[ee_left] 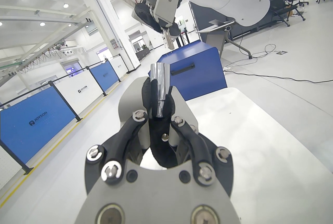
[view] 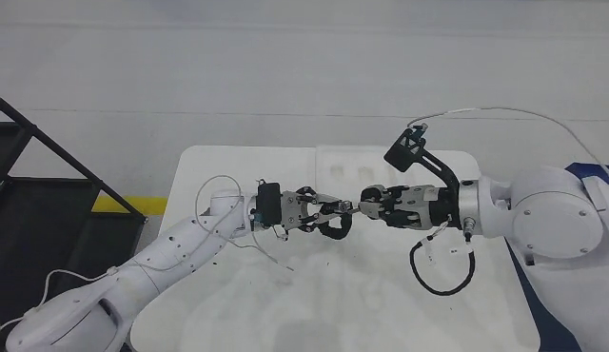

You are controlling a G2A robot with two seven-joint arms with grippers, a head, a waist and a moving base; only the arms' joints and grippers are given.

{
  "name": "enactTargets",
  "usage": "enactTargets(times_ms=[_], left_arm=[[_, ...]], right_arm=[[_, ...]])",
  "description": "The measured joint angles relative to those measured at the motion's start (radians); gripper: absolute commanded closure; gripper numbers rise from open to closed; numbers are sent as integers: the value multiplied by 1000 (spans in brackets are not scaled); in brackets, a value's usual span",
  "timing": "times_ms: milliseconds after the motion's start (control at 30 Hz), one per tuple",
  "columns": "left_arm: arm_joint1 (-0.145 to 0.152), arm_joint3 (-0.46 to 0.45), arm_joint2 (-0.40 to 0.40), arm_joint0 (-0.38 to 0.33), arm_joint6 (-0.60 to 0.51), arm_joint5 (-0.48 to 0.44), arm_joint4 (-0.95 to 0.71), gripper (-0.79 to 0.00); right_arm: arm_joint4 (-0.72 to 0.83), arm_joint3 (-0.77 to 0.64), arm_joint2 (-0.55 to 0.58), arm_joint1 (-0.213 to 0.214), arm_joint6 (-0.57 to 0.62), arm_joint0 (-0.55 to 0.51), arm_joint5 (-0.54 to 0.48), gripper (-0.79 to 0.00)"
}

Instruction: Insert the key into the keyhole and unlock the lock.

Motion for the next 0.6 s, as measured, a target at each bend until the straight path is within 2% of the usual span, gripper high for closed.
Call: enactTargets(times_ms=[300,600], left_arm=[[-44,54,7,3,31,20,17,0],[-61,69,-15,14,17,24,41,0]], right_arm=[[-82,-20,-38,2,-4,20,49,0],[-138,-32,-55,5,1,29,79,0]])
